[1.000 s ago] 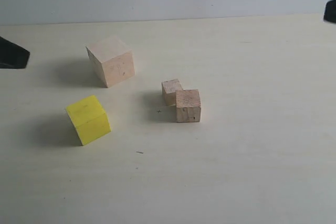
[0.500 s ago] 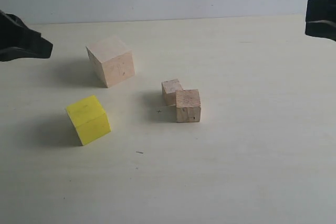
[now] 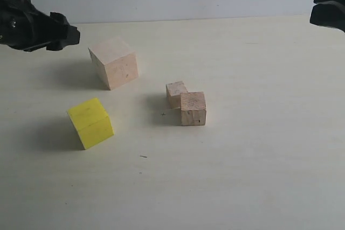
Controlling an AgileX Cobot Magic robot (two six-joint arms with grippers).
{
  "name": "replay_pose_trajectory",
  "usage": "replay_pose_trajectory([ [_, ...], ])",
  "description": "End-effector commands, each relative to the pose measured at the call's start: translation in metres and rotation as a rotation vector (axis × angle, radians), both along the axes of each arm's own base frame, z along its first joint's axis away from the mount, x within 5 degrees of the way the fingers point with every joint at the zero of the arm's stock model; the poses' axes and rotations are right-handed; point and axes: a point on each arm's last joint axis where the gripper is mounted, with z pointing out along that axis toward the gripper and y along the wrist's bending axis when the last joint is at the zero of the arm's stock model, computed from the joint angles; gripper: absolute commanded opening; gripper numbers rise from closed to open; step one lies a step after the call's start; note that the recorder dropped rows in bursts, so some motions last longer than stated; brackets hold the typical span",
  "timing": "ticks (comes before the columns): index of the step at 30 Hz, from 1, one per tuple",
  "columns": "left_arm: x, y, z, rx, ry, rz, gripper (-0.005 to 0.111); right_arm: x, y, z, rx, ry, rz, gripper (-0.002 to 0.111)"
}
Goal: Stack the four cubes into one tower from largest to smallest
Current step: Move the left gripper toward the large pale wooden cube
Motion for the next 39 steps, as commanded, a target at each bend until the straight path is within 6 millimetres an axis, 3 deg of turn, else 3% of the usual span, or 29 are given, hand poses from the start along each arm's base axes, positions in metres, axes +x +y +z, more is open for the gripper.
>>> replay_pose_trajectory([
  [1, 0.027, -0.002, -0.008, -0.074, -0.053, 0.137, 0.051, 0.000, 0.001, 0.001, -0.013, 0.000, 0.010, 0.000],
  [3, 0.044, -0.006, -0.013, -0.119, -0.022, 0.180, 0.045, 0.000, 0.001, 0.001, -0.013, 0.000, 0.010, 0.000],
  [8, 0.084, -0.007, -0.028, -0.184, 0.086, 0.239, 0.045, -0.002, 0.001, -0.002, -0.026, 0.043, 0.020, 0.000],
  [11, 0.103, 0.004, -0.038, -0.201, 0.184, 0.261, 0.045, -0.006, 0.001, -0.006, -0.044, 0.101, 0.033, 0.000],
  [18, 0.135, 0.032, -0.060, -0.424, 0.420, 0.473, 0.045, -0.010, 0.000, -0.011, -0.062, 0.162, 0.046, 0.000],
  [30, 0.157, 0.021, -0.091, -0.546, 0.514, 0.516, 0.045, -0.010, 0.000, -0.011, -0.062, 0.162, 0.046, 0.000],
  [39, 0.152, 0.016, -0.099, -0.527, 0.600, 0.464, 0.045, -0.010, 0.000, -0.011, -0.062, 0.162, 0.046, 0.000],
])
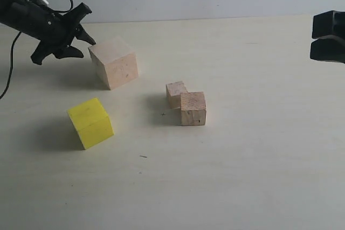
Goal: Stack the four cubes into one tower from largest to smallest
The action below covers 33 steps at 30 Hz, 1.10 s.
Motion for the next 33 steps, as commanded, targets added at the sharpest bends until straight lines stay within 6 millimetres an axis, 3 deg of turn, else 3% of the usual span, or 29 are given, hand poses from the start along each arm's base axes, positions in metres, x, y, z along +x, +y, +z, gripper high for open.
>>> replay_pose_trajectory([
  [1, -0.005, -0.007, 0.002, -0.023, 0.039, -0.068, 0.045, 0.001, 0.001, 0.002, -0.010, -0.011, 0.011, 0.000],
  [10, -0.019, -0.017, 0.000, -0.050, 0.144, -0.199, 0.045, 0.001, 0.001, 0.002, -0.010, -0.011, 0.011, 0.000],
  [24, -0.032, -0.062, 0.000, -0.040, 0.147, -0.333, 0.045, 0.000, 0.001, 0.002, -0.011, -0.007, 0.012, 0.000],
  [33, -0.023, -0.060, -0.005, -0.006, 0.077, -0.273, 0.045, -0.003, 0.000, -0.001, -0.024, 0.037, 0.021, 0.000],
])
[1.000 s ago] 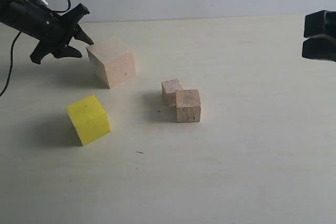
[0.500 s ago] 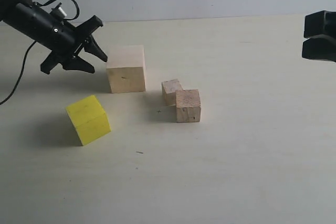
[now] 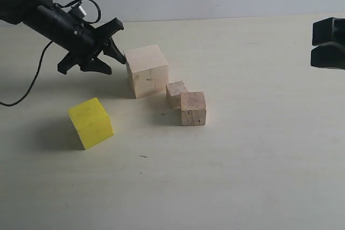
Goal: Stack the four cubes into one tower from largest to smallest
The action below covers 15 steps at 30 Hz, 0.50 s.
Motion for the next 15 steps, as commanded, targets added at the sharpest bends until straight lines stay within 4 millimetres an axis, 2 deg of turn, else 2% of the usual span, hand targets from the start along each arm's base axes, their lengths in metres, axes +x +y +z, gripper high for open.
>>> replay_pose_trajectory([
  [1, 0.006, 0.000, -0.005, 0.006, -0.032, 0.029, 0.045, 0.000, 0.001, 0.001, -0.013, 0.002, 0.014, 0.000],
  [7, 0.008, -0.001, -0.023, 0.009, -0.018, 0.008, 0.045, 0.000, 0.001, 0.001, -0.015, 0.001, 0.014, 0.000],
  [15, 0.022, -0.001, -0.015, -0.013, -0.131, 0.084, 0.045, 0.000, 0.000, 0.001, -0.018, 0.000, 0.014, 0.000],
])
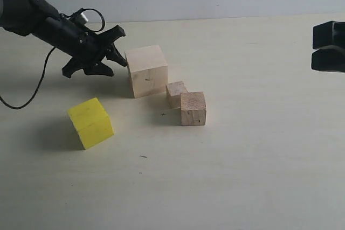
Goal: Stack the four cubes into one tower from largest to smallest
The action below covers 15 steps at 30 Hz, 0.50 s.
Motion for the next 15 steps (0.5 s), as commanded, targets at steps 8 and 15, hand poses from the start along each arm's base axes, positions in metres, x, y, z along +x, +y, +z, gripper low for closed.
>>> replay_pose_trajectory([
  [8, 0.031, -0.006, 0.033, -0.035, -0.189, 0.024, 0.044, 0.002, -0.001, 0.003, -0.031, -0.032, 0.011, 0.000],
  [15, 0.031, -0.014, 0.020, -0.106, -0.096, -0.014, 0.044, 0.004, 0.000, 0.004, -0.023, -0.058, 0.006, 0.000],
])
